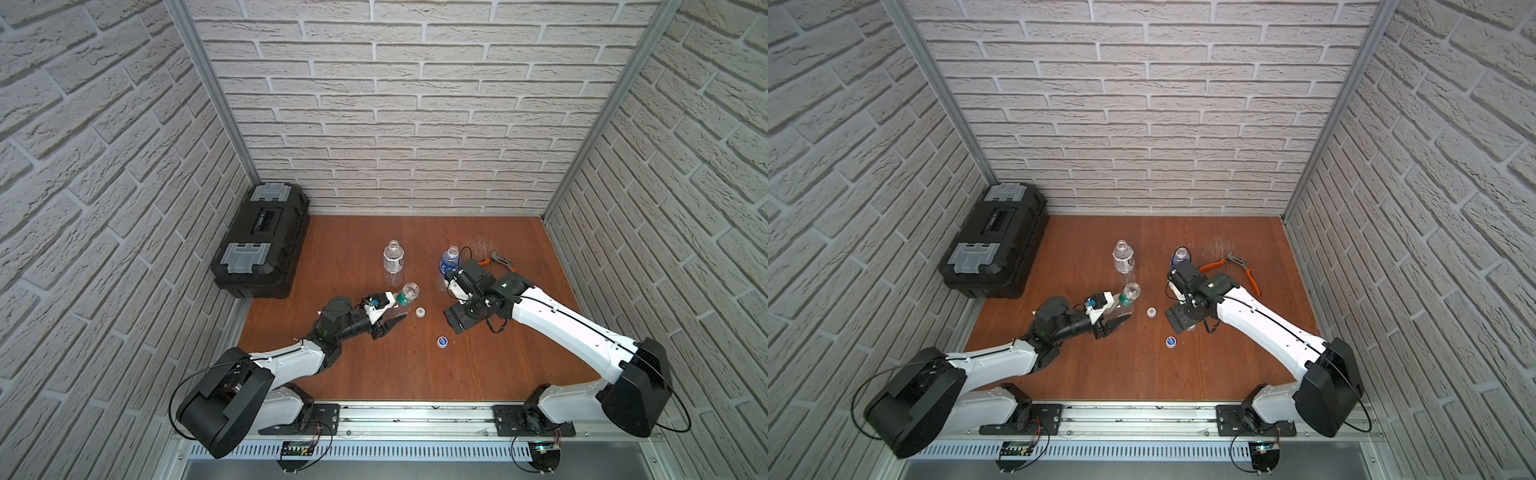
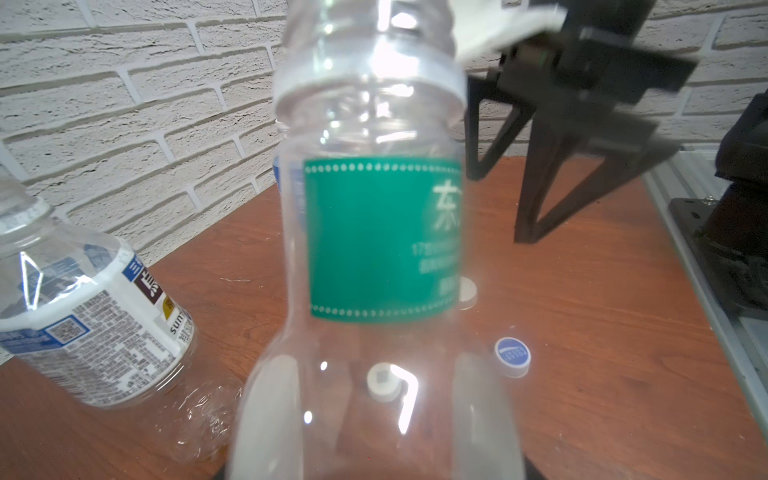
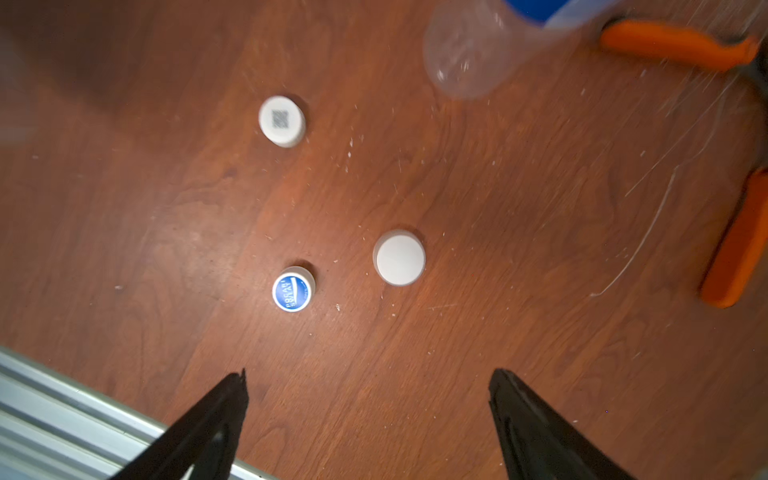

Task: Screw on the bottle caps
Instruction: Screw the bottle cap onto the plastic bottle.

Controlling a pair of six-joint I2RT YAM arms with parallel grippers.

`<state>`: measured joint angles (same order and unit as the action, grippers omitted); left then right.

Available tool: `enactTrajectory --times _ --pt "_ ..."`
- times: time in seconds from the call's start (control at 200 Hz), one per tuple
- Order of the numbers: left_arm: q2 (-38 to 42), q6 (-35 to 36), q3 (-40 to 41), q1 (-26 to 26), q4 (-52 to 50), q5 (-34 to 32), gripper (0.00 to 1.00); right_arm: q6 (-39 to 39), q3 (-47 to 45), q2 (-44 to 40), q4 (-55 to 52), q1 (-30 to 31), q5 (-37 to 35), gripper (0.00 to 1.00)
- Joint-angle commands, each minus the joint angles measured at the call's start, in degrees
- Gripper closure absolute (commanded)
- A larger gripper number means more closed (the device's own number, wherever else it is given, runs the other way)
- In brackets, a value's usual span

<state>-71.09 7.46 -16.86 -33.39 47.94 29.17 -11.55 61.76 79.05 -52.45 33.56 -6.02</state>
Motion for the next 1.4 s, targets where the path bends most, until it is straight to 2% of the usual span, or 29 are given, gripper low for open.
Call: enactTrajectory --times 0.0,0.075,0.335,0.455,0.6,0.855,1.115,1.185,1.295,1.395 --pt "1.7 0.1 0.2 0.2 2.3 -0.2 0.39 -5.4 -3.5 1.3 10.6 -4.9 3.8 0.14" --pt "2.1 0.3 0.0 0.1 1.5 0.2 0.39 -5.8 -3.0 4.6 10.8 -6.5 3.5 0.21" --pt "2.4 0.8 -0.2 -0.1 0.9 0.1 0.39 -8.9 -4.3 12.1 13.5 -7.3 2.1 0.27" --pt "2.4 0.8 -0.3 -0.1 0.8 0.4 0.39 -9.7 -5.8 12.6 14.6 -7.3 1.2 0.28" --pt "1.4 0.7 -0.7 -0.1 1.0 0.7 0.39 -10.1 -6.5 13.3 15.1 -7.4 0.7 0.35" --pt "1.4 0.6 -0.9 -0.2 0.6 0.7 0.39 -11.8 -8.0 12.5 16.5 -7.4 0.1 0.39" --pt "1.0 0.3 -1.2 -0.3 0.4 0.5 0.39 -11.2 -7.6 13.1 15.8 -7.4 0.6 0.49" --pt "0.7 0.4 -1.2 -0.4 0.4 0.5 0.39 -11.2 -7.5 13.2 15.8 -7.4 1.5 0.49" --pt "0.6 0.4 -1.3 -0.4 0.4 0.5 0.39 -10.9 -7.3 13.4 15.9 -7.1 2.3 0.4" --pt "0.6 0.4 -1.2 -0.4 0.3 0.3 0.39 -10.5 -7.4 13.4 16.4 -6.9 2.2 0.39"
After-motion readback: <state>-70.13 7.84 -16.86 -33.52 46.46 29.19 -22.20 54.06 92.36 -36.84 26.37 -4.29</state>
